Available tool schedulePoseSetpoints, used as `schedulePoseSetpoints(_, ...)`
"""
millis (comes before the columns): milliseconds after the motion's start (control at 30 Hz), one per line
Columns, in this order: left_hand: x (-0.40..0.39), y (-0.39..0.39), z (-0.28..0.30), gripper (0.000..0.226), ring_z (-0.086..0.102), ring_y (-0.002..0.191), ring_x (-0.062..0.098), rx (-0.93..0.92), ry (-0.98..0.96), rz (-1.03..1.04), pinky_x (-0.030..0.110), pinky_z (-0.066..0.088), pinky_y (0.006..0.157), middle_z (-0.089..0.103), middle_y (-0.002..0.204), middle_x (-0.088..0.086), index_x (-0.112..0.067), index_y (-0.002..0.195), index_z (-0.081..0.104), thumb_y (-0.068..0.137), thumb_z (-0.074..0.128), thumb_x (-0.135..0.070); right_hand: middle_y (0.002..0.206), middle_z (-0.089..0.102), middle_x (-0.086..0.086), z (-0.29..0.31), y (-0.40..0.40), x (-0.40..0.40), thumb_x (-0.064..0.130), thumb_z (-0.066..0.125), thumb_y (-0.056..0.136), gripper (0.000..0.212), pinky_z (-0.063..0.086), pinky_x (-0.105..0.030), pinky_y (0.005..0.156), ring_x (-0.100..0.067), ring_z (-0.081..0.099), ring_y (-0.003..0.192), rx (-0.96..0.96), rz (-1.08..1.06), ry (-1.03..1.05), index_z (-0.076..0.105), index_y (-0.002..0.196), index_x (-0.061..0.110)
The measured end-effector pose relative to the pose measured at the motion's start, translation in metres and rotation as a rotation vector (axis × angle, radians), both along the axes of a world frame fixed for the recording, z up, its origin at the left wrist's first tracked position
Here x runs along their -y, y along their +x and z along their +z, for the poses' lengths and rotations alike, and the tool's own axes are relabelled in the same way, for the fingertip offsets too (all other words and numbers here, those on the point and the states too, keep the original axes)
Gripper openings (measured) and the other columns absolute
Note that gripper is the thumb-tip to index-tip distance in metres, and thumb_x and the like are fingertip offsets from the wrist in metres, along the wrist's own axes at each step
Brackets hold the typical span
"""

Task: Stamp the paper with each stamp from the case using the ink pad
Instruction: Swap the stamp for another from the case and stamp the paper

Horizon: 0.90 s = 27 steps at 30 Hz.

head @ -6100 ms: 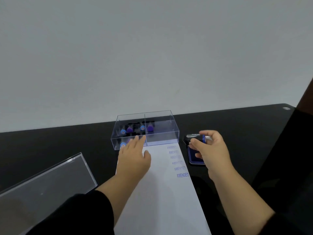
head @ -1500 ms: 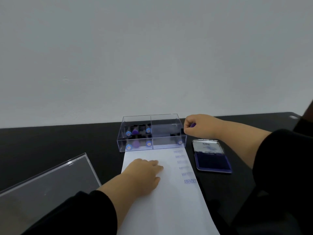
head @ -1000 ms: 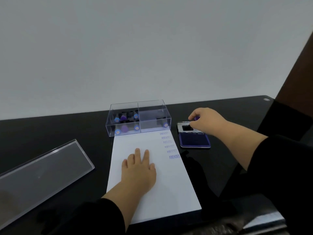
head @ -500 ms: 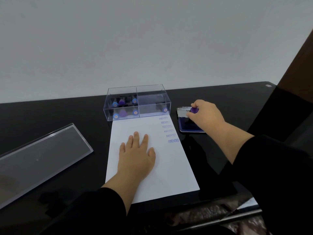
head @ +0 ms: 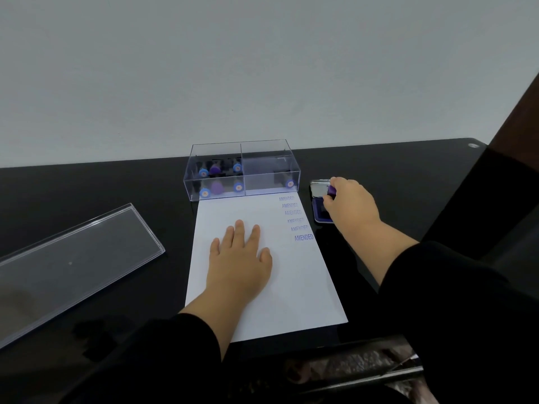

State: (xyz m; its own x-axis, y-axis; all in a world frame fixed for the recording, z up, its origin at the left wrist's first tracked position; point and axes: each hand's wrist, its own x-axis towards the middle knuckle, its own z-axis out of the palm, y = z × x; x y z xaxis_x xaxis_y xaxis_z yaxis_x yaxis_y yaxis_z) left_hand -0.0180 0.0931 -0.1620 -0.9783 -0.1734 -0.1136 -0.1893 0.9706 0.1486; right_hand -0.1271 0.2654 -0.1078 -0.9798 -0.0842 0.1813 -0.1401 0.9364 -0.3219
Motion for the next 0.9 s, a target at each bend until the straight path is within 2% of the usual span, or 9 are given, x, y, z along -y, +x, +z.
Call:
schedulePoseSetpoints(167, -0.0010, 0.0004, 0.0006, 0.057, -0.010, 0.147, 0.021, -0.014, 0.010, 0.006, 0.041, -0.004, 0.117, -0.013, 0.159, 0.003, -0.027, 0.152, -0.005, 0.100, 0.014, -0.042, 0.116, 0.054, -0.013, -0.0003, 0.0038, 0.0017, 0.021, 0.047, 0.097, 0.029, 0.047, -0.034, 0.078, -0.028, 0.057, 0.098, -0.008, -0.010, -0.030, 0.048, 0.123, 0.008)
schedulePoseSetpoints(400, -0.0001, 0.0001, 0.0007, 0.057, -0.010, 0.146, 0.021, -0.009, 0.005, 0.005, 0.041, -0.004, 0.118, -0.013, 0.159, 0.003, -0.027, 0.152, -0.005, 0.100, 0.013, -0.042, 0.120, 0.051, -0.013, -0.0036, 0.0059, 0.0037, 0.018, 0.048, 0.096, 0.031, 0.040, -0.030, 0.073, -0.029, 0.056, 0.100, -0.038, -0.026, -0.080, 0.047, 0.126, 0.009)
schedulePoseSetpoints(567, -0.0012, 0.0001, 0.0001, 0.057, -0.009, 0.147, 0.021, -0.015, 0.005, 0.004, 0.042, -0.004, 0.118, -0.012, 0.159, 0.003, -0.027, 0.152, -0.005, 0.100, 0.014, -0.042, 0.120, 0.050, -0.012, -0.0058, 0.0072, 0.0039, 0.016, 0.049, 0.096, 0.031, 0.042, -0.031, 0.072, -0.029, 0.056, 0.099, -0.047, -0.035, -0.114, 0.047, 0.126, 0.009)
schedulePoseSetpoints(700, -0.0014, 0.0002, 0.0008, 0.057, -0.010, 0.147, 0.021, -0.008, 0.002, 0.005, 0.041, -0.004, 0.118, -0.012, 0.159, 0.003, -0.027, 0.152, -0.005, 0.100, 0.013, -0.042, 0.122, 0.049, -0.012, -0.0081, 0.0094, 0.0022, 0.012, 0.052, 0.094, 0.033, 0.047, -0.036, 0.077, -0.030, 0.057, 0.098, -0.039, -0.023, -0.130, 0.045, 0.127, 0.010)
schedulePoseSetpoints(900, -0.0001, 0.0004, -0.0012, 0.057, -0.011, 0.146, 0.021, -0.007, 0.002, 0.002, 0.041, -0.005, 0.117, -0.013, 0.159, 0.003, -0.027, 0.152, -0.007, 0.100, 0.013, -0.043, 0.124, 0.050, -0.009, -0.0006, 0.0088, 0.0022, 0.013, 0.056, 0.092, 0.039, 0.044, -0.030, 0.075, -0.027, 0.055, 0.103, -0.027, -0.039, -0.257, 0.047, 0.130, 0.015)
